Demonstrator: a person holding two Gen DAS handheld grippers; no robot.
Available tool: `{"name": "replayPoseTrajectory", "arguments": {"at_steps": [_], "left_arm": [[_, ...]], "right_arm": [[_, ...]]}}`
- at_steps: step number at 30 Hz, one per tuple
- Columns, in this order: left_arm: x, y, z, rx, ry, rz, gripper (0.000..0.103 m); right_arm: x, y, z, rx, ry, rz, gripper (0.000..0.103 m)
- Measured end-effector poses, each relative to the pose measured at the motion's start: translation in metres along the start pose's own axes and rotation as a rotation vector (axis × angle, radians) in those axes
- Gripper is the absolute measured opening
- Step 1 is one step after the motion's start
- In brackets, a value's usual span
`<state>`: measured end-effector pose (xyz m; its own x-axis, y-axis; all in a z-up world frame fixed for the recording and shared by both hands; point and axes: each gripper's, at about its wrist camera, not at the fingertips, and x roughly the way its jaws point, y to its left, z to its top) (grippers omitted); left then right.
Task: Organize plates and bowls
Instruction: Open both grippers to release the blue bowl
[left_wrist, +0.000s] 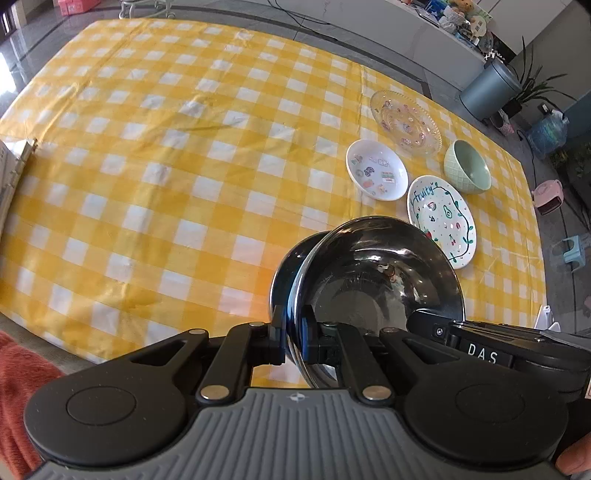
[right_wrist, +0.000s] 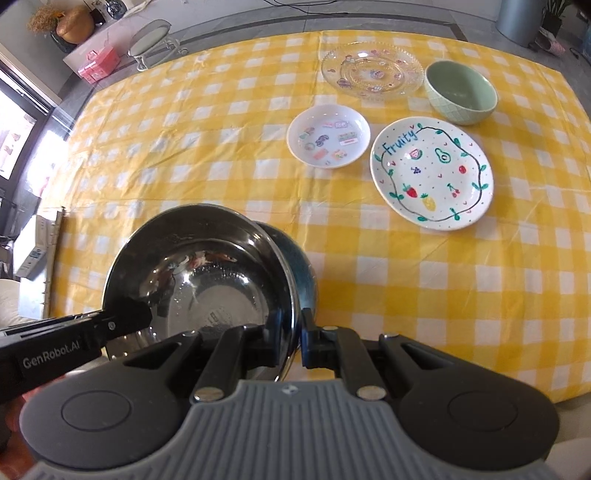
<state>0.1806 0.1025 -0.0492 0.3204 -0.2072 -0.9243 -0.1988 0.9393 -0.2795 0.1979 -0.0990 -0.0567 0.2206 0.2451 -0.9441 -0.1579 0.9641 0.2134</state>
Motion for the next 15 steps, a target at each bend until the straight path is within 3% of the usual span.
{"name": "replayPoseTrajectory", "arguments": {"at_steps": [10, 15], "left_arm": [[0.018, -0.001, 0.006, 0.044, -0.024, 0.031, 0.007], [0.024, -0.002, 0.004, 0.049, 0.002, 0.026, 0.007]], "right_arm": [[0.024, -0.001, 0.01, -0.013, 0.033, -0.025, 0.008], [0.026, -0.002, 0.014, -0.028, 0.035, -0.044, 0.008]]}}
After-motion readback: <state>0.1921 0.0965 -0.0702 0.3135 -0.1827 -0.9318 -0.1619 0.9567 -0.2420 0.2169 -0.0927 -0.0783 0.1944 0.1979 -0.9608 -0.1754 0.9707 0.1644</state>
